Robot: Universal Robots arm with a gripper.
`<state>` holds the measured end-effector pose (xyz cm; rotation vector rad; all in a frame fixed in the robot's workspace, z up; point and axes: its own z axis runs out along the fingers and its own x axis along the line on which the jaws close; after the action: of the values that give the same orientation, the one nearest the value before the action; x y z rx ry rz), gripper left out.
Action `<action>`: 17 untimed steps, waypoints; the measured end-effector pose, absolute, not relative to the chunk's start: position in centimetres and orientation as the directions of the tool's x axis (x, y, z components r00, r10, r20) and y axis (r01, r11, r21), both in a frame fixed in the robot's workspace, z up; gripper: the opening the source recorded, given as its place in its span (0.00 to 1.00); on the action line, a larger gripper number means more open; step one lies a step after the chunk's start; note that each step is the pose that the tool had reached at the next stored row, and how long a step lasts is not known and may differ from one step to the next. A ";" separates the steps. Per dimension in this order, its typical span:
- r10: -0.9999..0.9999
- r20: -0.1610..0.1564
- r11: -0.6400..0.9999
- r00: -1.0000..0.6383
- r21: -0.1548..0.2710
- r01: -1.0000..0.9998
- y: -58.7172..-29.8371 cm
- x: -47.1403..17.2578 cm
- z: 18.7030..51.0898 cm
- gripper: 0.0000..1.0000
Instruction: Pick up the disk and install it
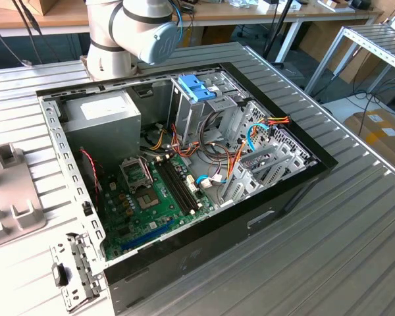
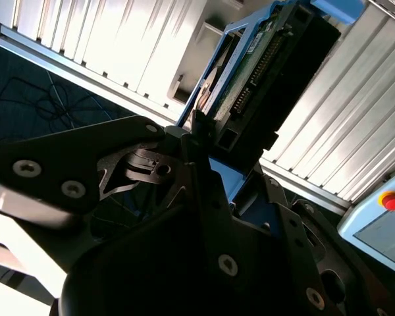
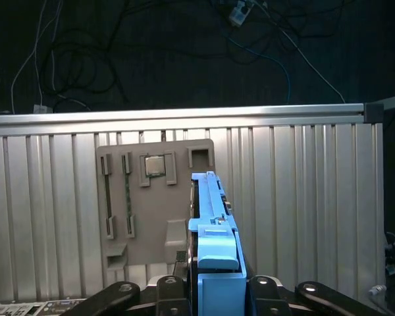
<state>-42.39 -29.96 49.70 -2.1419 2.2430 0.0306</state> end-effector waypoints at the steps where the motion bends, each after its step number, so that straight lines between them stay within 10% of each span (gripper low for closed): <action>1: -0.998 -0.043 0.046 -0.046 -0.013 -0.999 -30.0 -42.4 49.7 0.37; 17: -0.998 -0.043 0.046 -0.046 -0.013 -0.999 -30.3 -41.7 49.7 0.37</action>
<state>-41.66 -30.33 49.70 -2.1420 2.2431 0.0307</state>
